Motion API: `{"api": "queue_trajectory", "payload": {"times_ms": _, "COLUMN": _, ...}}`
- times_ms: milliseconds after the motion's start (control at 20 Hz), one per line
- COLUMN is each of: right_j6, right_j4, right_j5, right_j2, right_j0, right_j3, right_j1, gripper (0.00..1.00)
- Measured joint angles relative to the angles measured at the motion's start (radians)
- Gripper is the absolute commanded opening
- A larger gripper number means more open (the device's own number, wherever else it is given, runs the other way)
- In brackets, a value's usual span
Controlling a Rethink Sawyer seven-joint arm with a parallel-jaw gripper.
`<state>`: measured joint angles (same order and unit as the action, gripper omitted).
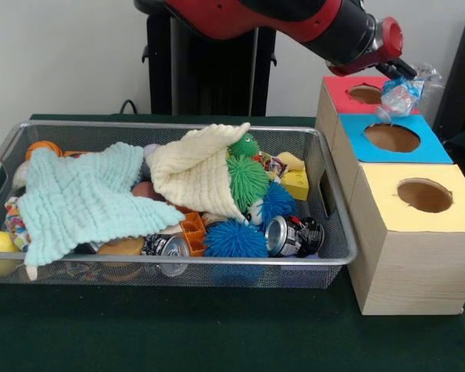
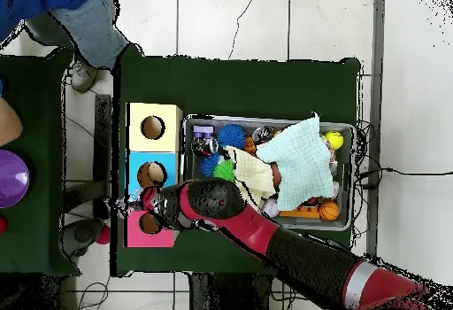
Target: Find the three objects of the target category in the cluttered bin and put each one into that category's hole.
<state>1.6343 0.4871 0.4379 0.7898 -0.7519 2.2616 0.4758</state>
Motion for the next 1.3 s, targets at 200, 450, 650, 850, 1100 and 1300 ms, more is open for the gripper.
{"api": "queue_trajectory", "payload": {"times_ms": 200, "right_j6": 0.000, "right_j4": -0.028, "right_j5": 0.000, "right_j2": 0.017, "right_j0": -0.017, "right_j3": 0.000, "right_j1": -0.020, "gripper": 0.00}}
{"api": "queue_trajectory", "payload": {"times_ms": 450, "right_j6": 0.000, "right_j4": -0.058, "right_j5": 0.000, "right_j2": 0.029, "right_j0": -0.030, "right_j3": 0.000, "right_j1": -0.038, "gripper": 0.00}}
{"api": "queue_trajectory", "payload": {"times_ms": 650, "right_j6": 0.000, "right_j4": -0.081, "right_j5": -0.006, "right_j2": 0.040, "right_j0": -0.038, "right_j3": 0.000, "right_j1": -0.048, "gripper": 0.00}}
{"api": "queue_trajectory", "payload": {"times_ms": 850, "right_j6": 0.000, "right_j4": -0.098, "right_j5": -0.022, "right_j2": 0.052, "right_j0": -0.041, "right_j3": 0.000, "right_j1": -0.055, "gripper": 0.00}}
{"api": "queue_trajectory", "payload": {"times_ms": 1100, "right_j6": 0.000, "right_j4": -0.111, "right_j5": -0.030, "right_j2": 0.065, "right_j0": -0.050, "right_j3": -0.001, "right_j1": -0.063, "gripper": 0.00}}
{"api": "queue_trajectory", "payload": {"times_ms": 1300, "right_j6": 0.000, "right_j4": -0.113, "right_j5": -0.030, "right_j2": 0.085, "right_j0": -0.074, "right_j3": -0.001, "right_j1": -0.071, "gripper": 0.00}}
